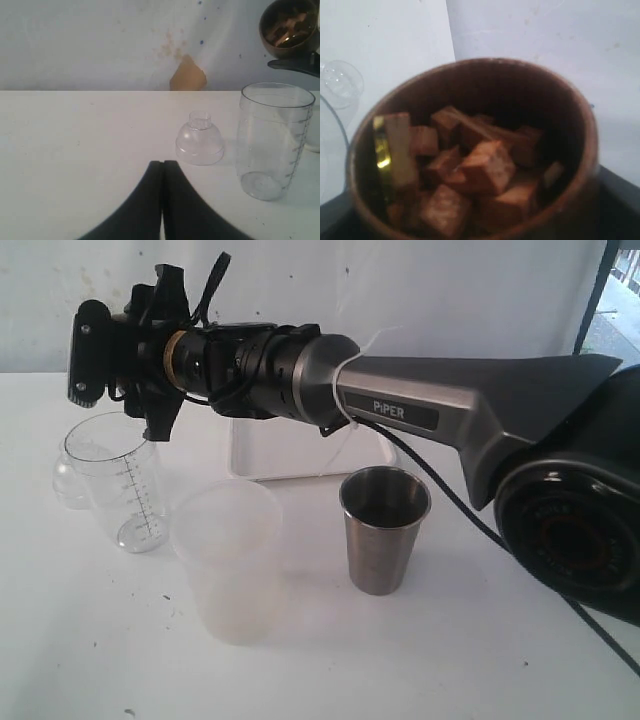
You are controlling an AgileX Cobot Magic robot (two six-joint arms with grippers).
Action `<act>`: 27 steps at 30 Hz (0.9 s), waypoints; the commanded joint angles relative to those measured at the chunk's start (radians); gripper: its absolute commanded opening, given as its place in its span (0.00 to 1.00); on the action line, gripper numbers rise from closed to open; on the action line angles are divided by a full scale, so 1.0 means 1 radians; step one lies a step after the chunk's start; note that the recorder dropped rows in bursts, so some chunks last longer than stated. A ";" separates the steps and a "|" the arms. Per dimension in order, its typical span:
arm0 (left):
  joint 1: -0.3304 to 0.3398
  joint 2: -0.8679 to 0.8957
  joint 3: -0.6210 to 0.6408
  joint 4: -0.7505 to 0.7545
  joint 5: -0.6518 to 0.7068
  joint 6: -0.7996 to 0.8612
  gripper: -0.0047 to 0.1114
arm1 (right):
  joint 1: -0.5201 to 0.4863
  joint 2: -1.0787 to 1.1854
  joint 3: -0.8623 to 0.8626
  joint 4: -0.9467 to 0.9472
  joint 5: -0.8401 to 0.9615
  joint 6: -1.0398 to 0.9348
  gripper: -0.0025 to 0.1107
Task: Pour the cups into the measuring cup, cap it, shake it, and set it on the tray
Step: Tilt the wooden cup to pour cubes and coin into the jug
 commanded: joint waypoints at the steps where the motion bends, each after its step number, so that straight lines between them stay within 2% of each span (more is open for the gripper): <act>1: 0.000 -0.003 -0.003 -0.002 -0.008 -0.003 0.04 | 0.001 -0.009 -0.011 0.003 0.003 -0.006 0.02; 27: 0.000 -0.003 -0.003 -0.002 -0.008 -0.003 0.04 | 0.014 0.001 -0.011 -0.006 0.063 -0.321 0.02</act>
